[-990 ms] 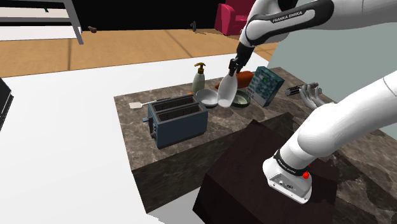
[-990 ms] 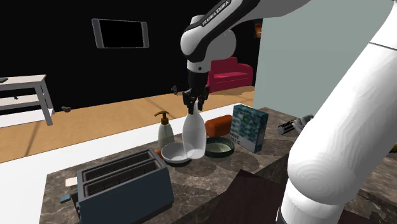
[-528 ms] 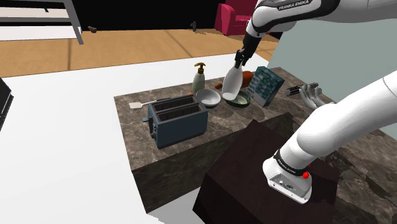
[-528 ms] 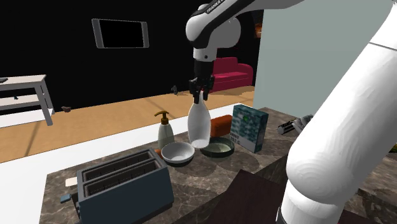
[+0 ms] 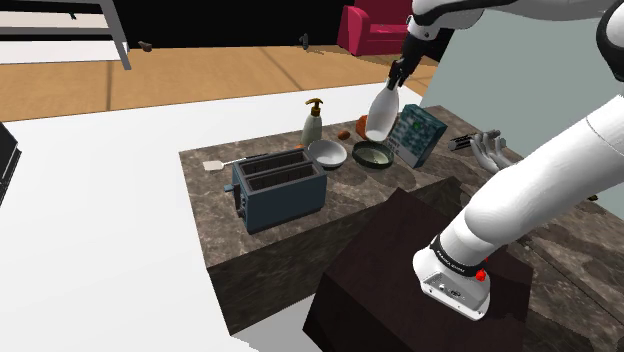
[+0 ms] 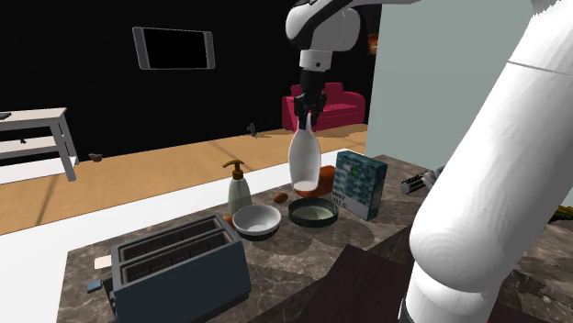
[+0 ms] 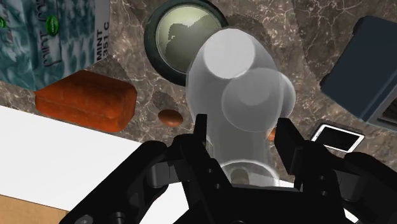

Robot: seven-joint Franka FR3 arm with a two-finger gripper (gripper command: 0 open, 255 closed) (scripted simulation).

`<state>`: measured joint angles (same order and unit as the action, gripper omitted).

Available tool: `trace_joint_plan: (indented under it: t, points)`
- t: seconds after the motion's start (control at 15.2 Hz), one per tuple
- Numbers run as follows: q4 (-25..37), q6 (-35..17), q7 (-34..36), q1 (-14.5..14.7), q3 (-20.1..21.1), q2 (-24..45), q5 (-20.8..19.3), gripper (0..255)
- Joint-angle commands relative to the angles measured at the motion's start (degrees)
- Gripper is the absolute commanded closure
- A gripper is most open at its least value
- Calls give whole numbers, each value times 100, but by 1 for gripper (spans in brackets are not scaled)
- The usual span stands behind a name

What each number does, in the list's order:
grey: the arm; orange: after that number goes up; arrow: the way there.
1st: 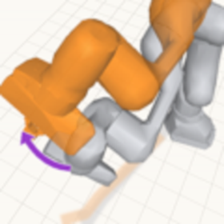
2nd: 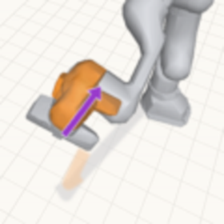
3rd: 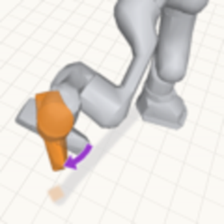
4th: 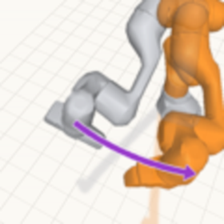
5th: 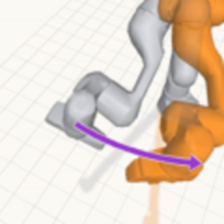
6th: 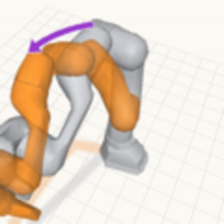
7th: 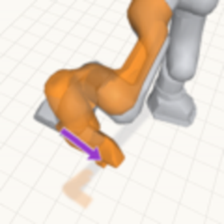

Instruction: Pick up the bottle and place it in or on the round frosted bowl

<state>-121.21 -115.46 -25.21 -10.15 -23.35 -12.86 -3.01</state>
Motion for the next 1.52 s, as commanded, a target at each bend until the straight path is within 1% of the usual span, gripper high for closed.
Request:
trace_joint_plan:
  t: [0.0,0.33,1.45]
  points:
    - [425,231,-297,-63,-174,200,87,255]
    - [1496,731,-1028,-255,-590,848,419,255]
    - [394,-553,-1179,-275,-629,1062,559,255]
